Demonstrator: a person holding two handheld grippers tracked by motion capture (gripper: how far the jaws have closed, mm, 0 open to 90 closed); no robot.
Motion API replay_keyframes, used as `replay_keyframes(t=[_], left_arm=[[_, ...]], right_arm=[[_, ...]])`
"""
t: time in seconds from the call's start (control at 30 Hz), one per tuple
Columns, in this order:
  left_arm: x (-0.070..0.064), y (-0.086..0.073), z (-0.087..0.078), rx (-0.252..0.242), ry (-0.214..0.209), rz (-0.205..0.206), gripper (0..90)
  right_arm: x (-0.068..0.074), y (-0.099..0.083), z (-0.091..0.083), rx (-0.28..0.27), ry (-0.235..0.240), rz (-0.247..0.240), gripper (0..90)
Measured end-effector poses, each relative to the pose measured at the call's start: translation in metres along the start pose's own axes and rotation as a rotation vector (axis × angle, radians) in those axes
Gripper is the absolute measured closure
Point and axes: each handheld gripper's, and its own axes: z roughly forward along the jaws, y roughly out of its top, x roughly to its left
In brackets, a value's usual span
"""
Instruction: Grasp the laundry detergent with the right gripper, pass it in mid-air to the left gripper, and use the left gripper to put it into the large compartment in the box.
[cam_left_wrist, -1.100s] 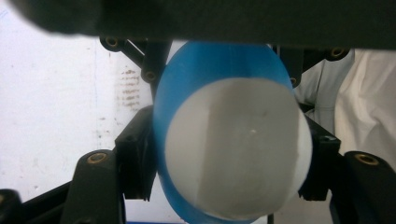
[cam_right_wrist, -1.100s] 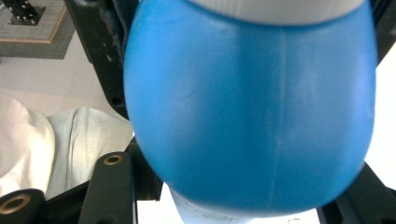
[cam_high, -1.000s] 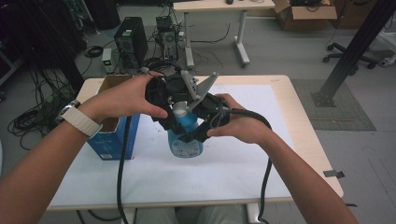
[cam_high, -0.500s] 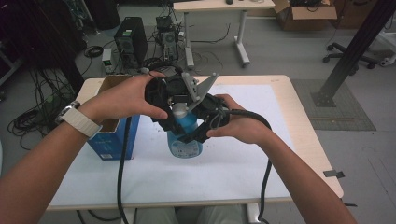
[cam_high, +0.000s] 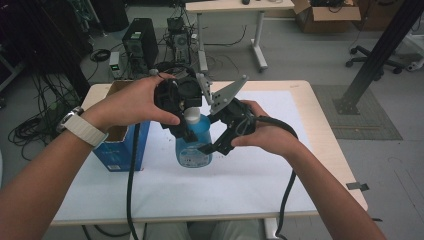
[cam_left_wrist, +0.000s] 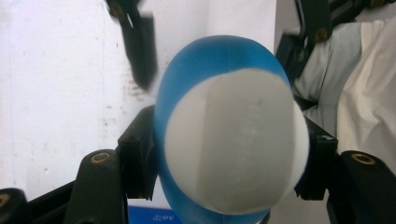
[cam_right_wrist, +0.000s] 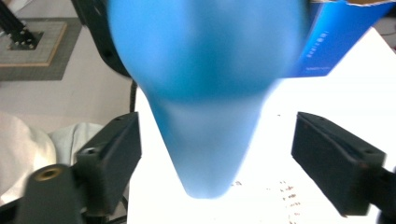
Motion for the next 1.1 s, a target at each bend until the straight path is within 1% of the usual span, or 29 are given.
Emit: replay_keyframes(t=[0.1, 0.13, 0.17, 0.2, 0.23, 0.27, 0.33, 0.37, 0.4, 0.43, 0.53, 0.57, 0.67, 0.73, 0.77, 0.87, 1.0, 1.03, 1.1], left_arm=[[0.0, -0.001, -0.004, 0.002, 0.013, -0.016, 37.9], [0.0, -0.001, -0.004, 0.002, 0.013, -0.016, 37.8], [-0.001, -0.002, -0.01, -0.005, 0.027, -0.033, 37.8], [-0.001, -0.002, -0.01, -0.005, 0.027, -0.033, 37.8], [-0.001, -0.003, -0.014, -0.017, 0.029, -0.057, 37.8], [0.0, -0.003, -0.019, -0.018, 0.031, -0.072, 37.9], [0.0, -0.004, -0.029, -0.021, 0.042, -0.117, 37.8], [0.001, -0.005, -0.034, -0.007, 0.05, -0.136, 37.9], [0.001, -0.005, -0.038, 0.0, 0.059, -0.16, 37.8], [0.002, -0.005, -0.043, 0.01, 0.068, -0.18, 37.8], [0.005, -0.007, -0.055, 0.031, 0.1, -0.248, 37.9], [0.006, -0.008, -0.058, 0.041, 0.111, -0.268, 37.9], [0.01, -0.011, -0.068, 0.062, 0.145, -0.324, 37.8], [0.013, -0.013, -0.075, 0.073, 0.153, -0.377, 37.8], [0.014, -0.015, -0.079, 0.07, 0.159, -0.404, 37.8], [0.019, -0.021, -0.089, 0.064, 0.175, -0.488, 37.8], [0.027, -0.03, -0.101, 0.054, 0.2, -0.615, 37.8], [0.029, -0.032, -0.103, 0.054, 0.206, -0.637, 37.8], [0.032, -0.036, -0.107, 0.056, 0.223, -0.694, 37.8]], right_arm=[[-0.003, -0.007, -0.009, -0.003, -0.003, 0.023, 9.4], [-0.003, -0.007, -0.009, -0.003, -0.003, 0.023, 9.4], [-0.005, -0.013, -0.015, 0.006, -0.008, 0.046, 6.0], [-0.005, -0.013, -0.015, 0.006, -0.008, 0.046, 6.0], [-0.007, -0.018, -0.018, 0.02, -0.004, 0.064, 5.3], [-0.009, -0.023, -0.021, 0.033, -0.001, 0.083, 5.1], [-0.013, -0.033, -0.027, 0.059, -0.007, 0.117, 2.8], [-0.015, -0.038, -0.031, 0.072, -0.013, 0.137, 2.0], [-0.018, -0.047, -0.039, 0.096, -0.034, 0.165, 2.1], [-0.018, -0.047, -0.039, 0.096, -0.034, 0.165, 2.1], [-0.022, -0.059, -0.056, 0.14, -0.068, 0.19, 2.2], [-0.022, -0.059, -0.056, 0.14, -0.068, 0.19, 2.2], [-0.023, -0.066, -0.069, 0.167, -0.086, 0.203, 2.2], [-0.022, -0.07, -0.076, 0.176, -0.091, 0.202, 2.1], [-0.022, -0.072, -0.079, 0.186, -0.09, 0.191, 2.2], [-0.02, -0.076, -0.087, 0.208, -0.103, 0.19, 2.5], [-0.019, -0.08, -0.095, 0.223, -0.12, 0.195, 2.7], [-0.019, -0.082, -0.097, 0.228, -0.126, 0.199, 2.8], [-0.019, -0.083, -0.099, 0.234, -0.136, 0.209, 2.8]])
